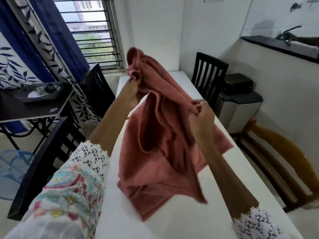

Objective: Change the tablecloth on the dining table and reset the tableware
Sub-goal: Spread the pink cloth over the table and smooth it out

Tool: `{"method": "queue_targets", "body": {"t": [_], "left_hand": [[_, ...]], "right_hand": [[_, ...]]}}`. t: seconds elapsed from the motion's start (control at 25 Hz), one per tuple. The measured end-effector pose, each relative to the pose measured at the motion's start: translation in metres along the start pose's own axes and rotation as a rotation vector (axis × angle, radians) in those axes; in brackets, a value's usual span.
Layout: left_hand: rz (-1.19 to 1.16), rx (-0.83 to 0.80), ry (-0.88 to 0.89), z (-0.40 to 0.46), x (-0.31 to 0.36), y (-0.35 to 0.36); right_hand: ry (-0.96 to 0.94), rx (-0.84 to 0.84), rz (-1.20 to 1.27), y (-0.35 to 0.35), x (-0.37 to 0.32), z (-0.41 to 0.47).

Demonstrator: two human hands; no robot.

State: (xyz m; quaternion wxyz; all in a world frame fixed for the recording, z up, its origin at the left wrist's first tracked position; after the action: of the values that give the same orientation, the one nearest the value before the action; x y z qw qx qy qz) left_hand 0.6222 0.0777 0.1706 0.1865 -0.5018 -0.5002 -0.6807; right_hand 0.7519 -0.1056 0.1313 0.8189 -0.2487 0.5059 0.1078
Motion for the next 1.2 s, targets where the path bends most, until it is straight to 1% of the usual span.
{"method": "queue_targets", "body": {"t": [0.04, 0.08, 0.12, 0.16, 0.2, 0.24, 0.28, 0.32, 0.36, 0.4, 0.44, 0.52, 0.56, 0.6, 0.64, 0.72, 0.76, 0.8, 0.84, 0.92, 1.0, 1.12, 1.2], "left_hand": [[-0.058, 0.016, -0.001, 0.003, 0.003, 0.002], [-0.089, 0.067, -0.014, 0.003, 0.0, -0.003], [-0.092, 0.136, -0.056, 0.003, -0.011, -0.015], [-0.059, 0.231, -0.119, 0.0, -0.031, -0.038], [0.013, 0.357, -0.185, -0.009, -0.056, -0.069], [0.119, 0.488, -0.246, -0.026, -0.08, -0.1], [0.239, 0.589, -0.282, -0.043, -0.104, -0.128], [0.397, 0.623, -0.298, -0.062, -0.118, -0.141], [0.566, 0.591, -0.286, -0.075, -0.13, -0.145], [0.674, 0.537, -0.279, -0.086, -0.141, -0.141], [0.7, 0.483, -0.345, -0.099, -0.154, -0.137], [0.589, 0.347, -0.561, -0.122, -0.179, -0.125], [0.569, 0.278, -0.646, -0.129, -0.188, -0.123], [0.621, 0.201, -0.683, -0.132, -0.194, -0.123], [0.668, 0.129, -0.672, -0.133, -0.197, -0.122], [0.732, -0.002, -0.548, -0.128, -0.201, -0.119], [0.766, -0.079, -0.487, -0.126, -0.202, -0.116], [0.792, -0.153, -0.456, -0.127, -0.204, -0.111], [0.845, -0.196, -0.43, -0.126, -0.202, -0.109], [1.024, -0.228, -0.345, -0.119, -0.197, -0.109], [1.204, -0.323, -0.292, -0.112, -0.194, -0.102], [1.317, -0.504, -0.254, -0.105, -0.195, -0.091], [1.42, -0.556, -0.237, -0.1, -0.191, -0.089]], "right_hand": [[-0.07, 0.004, -0.031, -0.005, -0.027, 0.001], [-0.114, -0.069, -0.073, 0.006, -0.044, -0.003], [-0.125, -0.197, -0.119, 0.018, -0.052, -0.013], [-0.083, -0.346, -0.168, 0.032, -0.047, -0.033], [-0.014, -0.469, -0.155, 0.046, -0.033, -0.054], [0.097, -0.564, -0.089, 0.055, -0.012, -0.075], [0.222, -0.611, -0.052, 0.065, 0.02, -0.093], [0.342, -0.637, -0.069, 0.074, 0.052, -0.109], [0.449, -0.678, -0.135, 0.082, 0.083, -0.123], [0.551, -0.724, -0.138, 0.086, 0.105, -0.135], [0.657, -0.766, -0.104, 0.092, 0.125, -0.146], [0.836, -0.791, -0.01, 0.095, 0.142, -0.157], [0.871, -0.77, 0.019, 0.1, 0.153, -0.155], [0.879, -0.727, 0.034, 0.102, 0.16, -0.152], [0.876, -0.704, 0.021, 0.103, 0.167, -0.148], [0.883, -0.721, 0.04, 0.102, 0.162, -0.142], [0.893, -0.724, 0.105, 0.1, 0.153, -0.139], [0.893, -0.765, 0.192, 0.097, 0.143, -0.136], [0.884, -0.802, 0.23, 0.095, 0.14, -0.133], [0.86, -0.84, 0.253, 0.092, 0.139, -0.127], [0.86, -0.803, 0.278, 0.088, 0.139, -0.123], [0.839, -0.788, 0.221, 0.079, 0.134, -0.12], [0.779, -0.865, 0.207, 0.076, 0.125, -0.12]]}}
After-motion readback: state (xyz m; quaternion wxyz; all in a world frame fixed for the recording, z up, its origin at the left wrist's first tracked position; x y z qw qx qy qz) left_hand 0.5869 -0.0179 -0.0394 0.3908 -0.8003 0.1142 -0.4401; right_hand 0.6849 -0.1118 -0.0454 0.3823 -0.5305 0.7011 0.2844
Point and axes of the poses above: each hand's wrist, its own z-axis towards the middle knuckle, its own y-axis out of the palm, x = y × z, the point moved 7 cm from there along z, towards the middle knuckle, and after that the axes turned 2 degrees about -z, right-handed, at the moved point
